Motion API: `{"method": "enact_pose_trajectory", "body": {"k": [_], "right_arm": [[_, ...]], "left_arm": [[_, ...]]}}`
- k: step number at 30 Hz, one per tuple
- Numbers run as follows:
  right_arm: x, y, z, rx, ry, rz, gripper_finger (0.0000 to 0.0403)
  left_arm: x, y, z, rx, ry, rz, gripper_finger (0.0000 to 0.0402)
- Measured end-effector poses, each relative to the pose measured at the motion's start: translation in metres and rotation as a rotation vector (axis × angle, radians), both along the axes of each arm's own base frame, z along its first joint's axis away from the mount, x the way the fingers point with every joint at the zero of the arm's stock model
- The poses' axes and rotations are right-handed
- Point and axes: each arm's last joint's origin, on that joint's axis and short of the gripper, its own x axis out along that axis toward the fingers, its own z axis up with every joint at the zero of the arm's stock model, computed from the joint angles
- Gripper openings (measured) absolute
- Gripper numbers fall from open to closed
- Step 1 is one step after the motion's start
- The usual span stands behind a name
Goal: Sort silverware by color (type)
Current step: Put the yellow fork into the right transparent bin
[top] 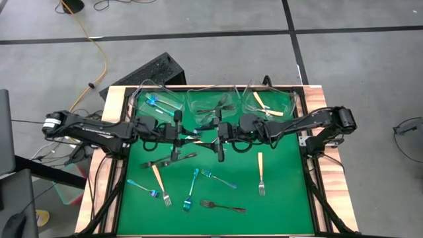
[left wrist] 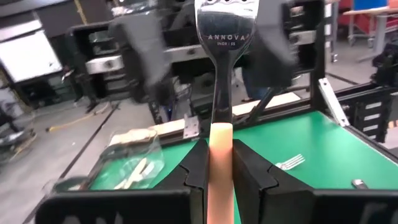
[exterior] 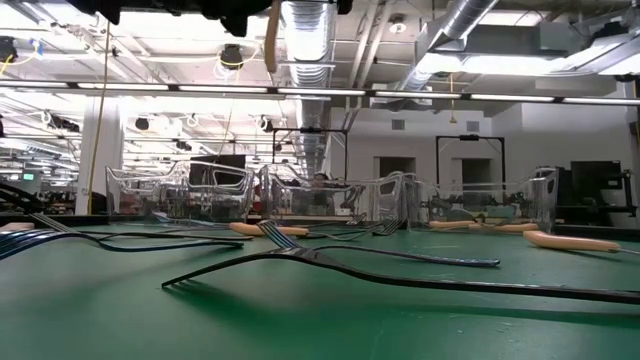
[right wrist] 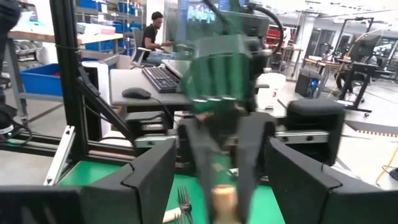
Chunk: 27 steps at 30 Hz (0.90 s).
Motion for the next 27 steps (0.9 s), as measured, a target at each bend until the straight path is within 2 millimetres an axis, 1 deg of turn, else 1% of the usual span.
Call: {"method": "enact_pose_trajectory", "body": {"k": [5, 7, 9, 13, 18, 19, 22, 24, 27], "right_arm": [[0.0000, -0.0004, -0.0010, 0.000, 0.010, -0.005, 0.0262], [0.0000, -0.0002, -0.0015, -0.001, 0.016, -0.004, 0.0251], [0.0000, -0.0002, -0.0029, -0.002, 0.030, -0.004, 0.0231], [0.0002, -0.0026, -0.0049, -0.003, 0.051, -0.011, 0.0168], [0.0002, -0.0050, -0.0068, -0.013, 0.070, -0.015, 0.0059], [0.0001, -0.0054, -0.0070, -0.018, 0.073, -0.016, 0.0050], [0.0001, -0.0065, -0.0068, -0.012, 0.072, -0.019, 0.0050], [0.0000, -0.0063, -0.0066, -0.002, 0.072, -0.026, 0.0050], [-0.0001, -0.0045, -0.0071, 0.009, 0.077, -0.043, 0.0050]], "left_arm": [[0.0066, -0.0004, -0.0037, 0.007, -0.011, -0.008, 0.0026], [0.0066, -0.0004, -0.0038, 0.007, -0.011, -0.007, 0.0026], [0.0066, -0.0004, -0.0036, 0.007, -0.012, -0.007, 0.0026], [0.0064, -0.0004, -0.0028, 0.007, -0.019, -0.007, 0.0026], [0.0065, -0.0001, -0.0032, -0.004, -0.016, -0.001, 0.0026], [0.0065, -0.0002, -0.0030, -0.013, -0.017, -0.001, 0.0026], [0.0066, 0.0001, -0.0027, -0.025, -0.020, 0.006, 0.0030], [0.0066, 0.0004, -0.0030, -0.028, -0.017, 0.022, 0.0046], [0.0065, 0.0023, -0.0036, -0.059, -0.012, 0.098, 0.0081]]}}
